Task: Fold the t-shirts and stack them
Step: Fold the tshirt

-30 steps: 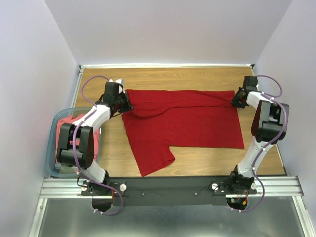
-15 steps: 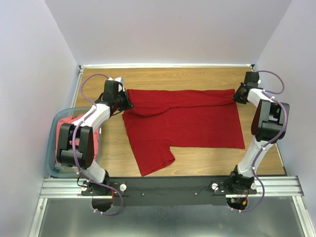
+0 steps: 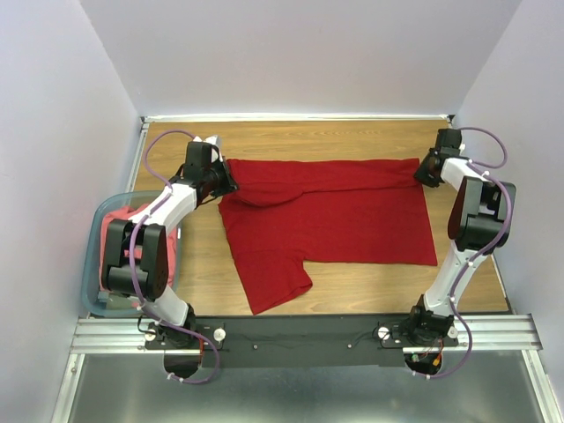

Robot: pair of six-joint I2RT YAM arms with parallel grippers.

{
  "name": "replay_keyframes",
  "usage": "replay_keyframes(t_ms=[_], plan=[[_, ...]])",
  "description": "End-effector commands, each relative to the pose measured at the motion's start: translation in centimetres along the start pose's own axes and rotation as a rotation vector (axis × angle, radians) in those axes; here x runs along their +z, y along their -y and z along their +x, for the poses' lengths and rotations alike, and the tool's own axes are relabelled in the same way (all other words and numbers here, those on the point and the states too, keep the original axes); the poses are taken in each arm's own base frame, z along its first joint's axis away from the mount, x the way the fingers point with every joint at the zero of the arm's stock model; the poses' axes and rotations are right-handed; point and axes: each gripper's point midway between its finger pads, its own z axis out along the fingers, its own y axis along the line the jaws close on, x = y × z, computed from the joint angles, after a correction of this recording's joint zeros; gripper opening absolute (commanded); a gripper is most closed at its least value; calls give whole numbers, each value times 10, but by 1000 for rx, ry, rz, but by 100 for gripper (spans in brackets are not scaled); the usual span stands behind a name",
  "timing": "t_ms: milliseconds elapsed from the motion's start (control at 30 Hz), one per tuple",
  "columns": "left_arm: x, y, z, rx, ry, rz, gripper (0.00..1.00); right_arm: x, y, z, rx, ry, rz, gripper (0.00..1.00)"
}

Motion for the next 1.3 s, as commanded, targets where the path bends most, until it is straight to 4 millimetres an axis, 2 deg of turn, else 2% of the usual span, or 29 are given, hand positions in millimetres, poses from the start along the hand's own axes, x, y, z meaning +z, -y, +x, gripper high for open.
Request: replay_keyframes(t_ms=[0,67,100,167,200,267,300,367,400,433,467,500,567,600,633,667,700,733,767,800,867,900,933,1000,1033,1100,1167,1267], plan=[[8,1,0,11,-22,23,0,-20,-3,1,-25,-11,-39,46],[15,3,-4,18,-28,26,0,-35,-22,1,-53,-14,-118,54],[17,9,-15,24,-12,36,0,-41,-33,3,-74,-15,-146,56],[28,7,-17,20,-25,28,0,-52,-47,9,-122,-11,-185,57],[30,14,-33,28,1,40,0,-63,-66,12,-164,1,-221,57],[40,14,-39,29,-5,31,0,-73,-84,22,-238,6,-258,57],[42,18,-55,37,25,25,0,-85,-106,29,-291,13,-310,57],[53,15,-62,42,26,5,0,-97,-136,46,-391,14,-383,57],[56,14,-68,45,32,-4,0,-103,-151,56,-435,10,-426,56],[61,15,-79,48,47,-14,0,-115,-181,77,-505,-1,-512,56],[65,16,-83,51,50,-13,0,-120,-195,88,-562,2,-549,55],[68,17,-88,51,58,-13,0,-134,-220,109,-630,-2,-610,52],[78,18,-96,51,66,-14,0,-140,-245,134,-723,-8,-678,50],[80,23,-105,57,84,-7,0,-153,-268,151,-772,2,-737,48],[89,18,-102,58,72,-17,0,-159,-283,174,-825,-17,-793,47],[92,19,-108,60,84,-19,0,-165,-297,178,-845,1,-829,47],[97,15,-103,62,71,-27,0,-165,-300,190,-871,-16,-844,47],[99,17,-107,68,81,-26,0,-171,-312,192,-890,5,-875,47],[106,14,-103,68,70,-32,0,-172,-320,198,-919,12,-889,47],[108,14,-104,75,70,-32,0,-170,-327,214,-969,8,-905,47],[116,10,-100,78,61,-39,0,-171,-341,219,-1007,30,-926,47],[118,9,-98,80,55,-42,0,-164,-345,236,-1033,6,-929,47],[121,8,-96,83,50,-43,0,-165,-354,233,-1046,31,-935,47],[124,6,-93,83,44,-44,0,-160,-362,241,-1071,39,-928,48],[125,7,-92,86,41,-44,0,-153,-365,251,-1093,31,-921,48],[128,6,-88,90,34,-50,0,-153,-376,253,-1108,51,-936,48],[131,4,-85,91,28,-55,0,-143,-379,264,-1123,38,-925,48],[133,2,-82,88,22,-60,0,-134,-385,267,-1136,55,-898,48]])
